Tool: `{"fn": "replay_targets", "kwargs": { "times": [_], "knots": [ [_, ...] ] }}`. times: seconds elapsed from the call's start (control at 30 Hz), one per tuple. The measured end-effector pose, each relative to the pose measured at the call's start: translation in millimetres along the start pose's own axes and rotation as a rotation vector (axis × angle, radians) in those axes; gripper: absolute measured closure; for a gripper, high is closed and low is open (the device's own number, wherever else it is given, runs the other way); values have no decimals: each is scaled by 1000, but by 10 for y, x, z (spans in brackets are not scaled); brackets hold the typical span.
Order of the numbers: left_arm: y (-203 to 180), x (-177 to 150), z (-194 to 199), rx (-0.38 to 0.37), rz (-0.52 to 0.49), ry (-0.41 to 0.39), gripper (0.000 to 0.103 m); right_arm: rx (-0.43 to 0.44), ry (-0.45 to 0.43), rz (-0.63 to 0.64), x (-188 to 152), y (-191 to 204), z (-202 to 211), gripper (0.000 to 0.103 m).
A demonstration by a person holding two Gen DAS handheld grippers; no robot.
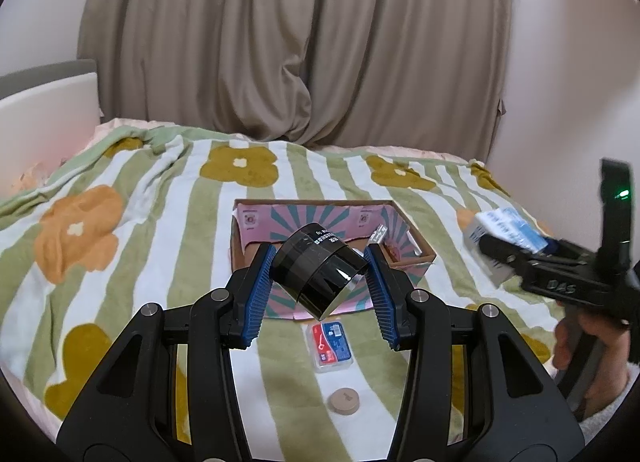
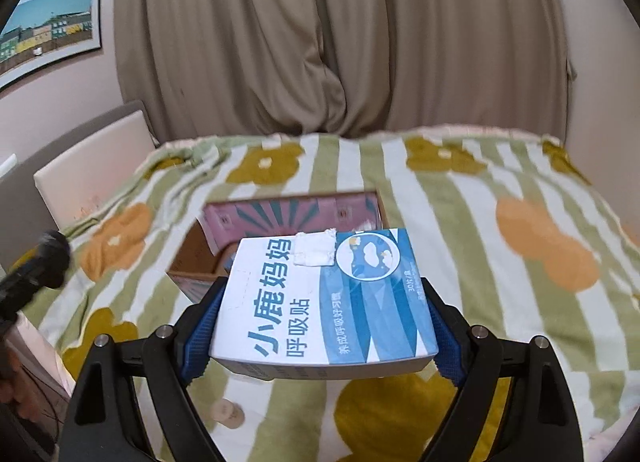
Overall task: Organize objects
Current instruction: 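Carry the black jar and Super Deer box over the pink box with both tools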
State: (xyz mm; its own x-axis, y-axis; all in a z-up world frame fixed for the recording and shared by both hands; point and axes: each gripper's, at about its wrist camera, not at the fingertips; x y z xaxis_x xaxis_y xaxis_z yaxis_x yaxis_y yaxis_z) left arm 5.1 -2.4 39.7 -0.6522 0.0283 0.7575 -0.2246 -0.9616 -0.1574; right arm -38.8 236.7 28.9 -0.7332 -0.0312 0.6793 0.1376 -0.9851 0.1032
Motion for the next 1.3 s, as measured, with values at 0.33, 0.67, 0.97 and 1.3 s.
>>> {"fn": "replay_targets", "kwargs": {
  "times": [0.33, 0.67, 0.97, 1.3],
  "knots": [
    [10, 41, 29, 13, 1, -14, 61, -47, -125, 44, -52, 229, 512, 17],
    [82, 139, -82, 24, 4, 1, 61, -47, -106, 35, -14, 177, 429, 17],
    [218, 519, -416, 1, -11, 38, 61, -59, -89, 57, 261, 184, 246, 17],
    [349, 1019, -1175, -10, -37, 135, 61, -46, 5, 103, 779, 255, -379, 17]
  ]
}}
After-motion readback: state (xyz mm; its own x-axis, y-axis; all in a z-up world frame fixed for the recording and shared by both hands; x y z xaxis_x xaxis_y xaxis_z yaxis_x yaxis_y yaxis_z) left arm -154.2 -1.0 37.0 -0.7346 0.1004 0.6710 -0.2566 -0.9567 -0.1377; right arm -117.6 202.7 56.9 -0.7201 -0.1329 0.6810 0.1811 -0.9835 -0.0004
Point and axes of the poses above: each gripper's, at about its wrist camera, not at the fingertips, and z roughly against the way its jaws point, y to its left, x to its top, and after that the axes turned 14 degrees about y, right-handed
